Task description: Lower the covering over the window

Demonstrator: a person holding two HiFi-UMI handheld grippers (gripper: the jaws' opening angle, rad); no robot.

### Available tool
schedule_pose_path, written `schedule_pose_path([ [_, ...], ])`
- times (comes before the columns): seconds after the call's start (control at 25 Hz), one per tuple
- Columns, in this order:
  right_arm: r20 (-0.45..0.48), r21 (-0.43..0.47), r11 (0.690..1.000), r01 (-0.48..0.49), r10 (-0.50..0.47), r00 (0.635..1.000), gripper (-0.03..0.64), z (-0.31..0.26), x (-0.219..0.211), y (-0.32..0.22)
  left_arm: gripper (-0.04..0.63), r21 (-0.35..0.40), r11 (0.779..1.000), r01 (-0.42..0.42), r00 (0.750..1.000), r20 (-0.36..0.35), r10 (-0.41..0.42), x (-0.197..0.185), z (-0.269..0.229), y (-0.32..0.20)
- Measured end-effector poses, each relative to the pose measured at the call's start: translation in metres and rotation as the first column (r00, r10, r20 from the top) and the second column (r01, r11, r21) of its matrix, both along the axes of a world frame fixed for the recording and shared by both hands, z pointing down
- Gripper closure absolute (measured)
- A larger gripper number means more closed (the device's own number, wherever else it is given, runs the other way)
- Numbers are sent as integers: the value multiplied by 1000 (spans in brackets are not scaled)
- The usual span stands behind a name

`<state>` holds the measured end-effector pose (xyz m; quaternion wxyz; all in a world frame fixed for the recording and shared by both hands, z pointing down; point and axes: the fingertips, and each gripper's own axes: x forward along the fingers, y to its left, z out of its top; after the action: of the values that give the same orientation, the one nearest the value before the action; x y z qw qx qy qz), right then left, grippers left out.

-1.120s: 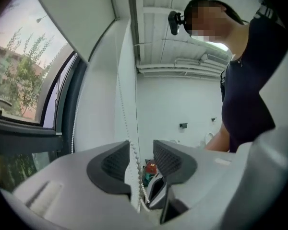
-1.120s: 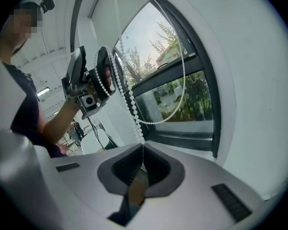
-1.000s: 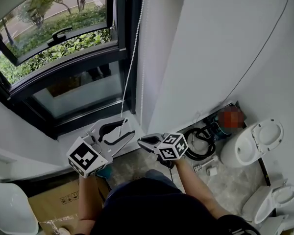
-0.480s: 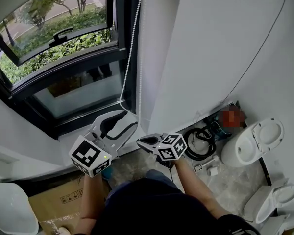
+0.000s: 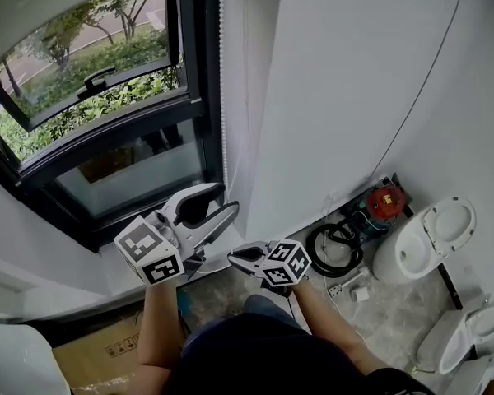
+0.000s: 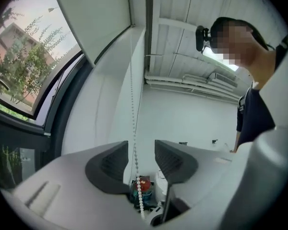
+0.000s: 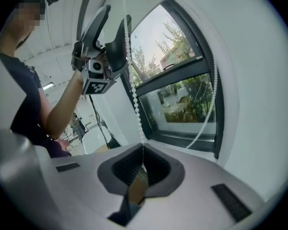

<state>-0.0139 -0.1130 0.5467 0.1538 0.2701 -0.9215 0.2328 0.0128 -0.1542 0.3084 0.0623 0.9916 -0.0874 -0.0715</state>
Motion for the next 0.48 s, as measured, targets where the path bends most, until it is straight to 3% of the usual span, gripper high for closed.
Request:
schedule_pose_path([
  [0.2, 11, 9, 1000, 13, -13, 1000, 603, -1, 4, 7, 448, -25, 1000, -12, 998, -69, 10, 10, -17, -5],
  [0.48, 6, 5, 999, 50, -50, 999, 603, 0, 9, 6, 502, -39, 999, -26, 994, -110, 22, 21, -37, -8],
])
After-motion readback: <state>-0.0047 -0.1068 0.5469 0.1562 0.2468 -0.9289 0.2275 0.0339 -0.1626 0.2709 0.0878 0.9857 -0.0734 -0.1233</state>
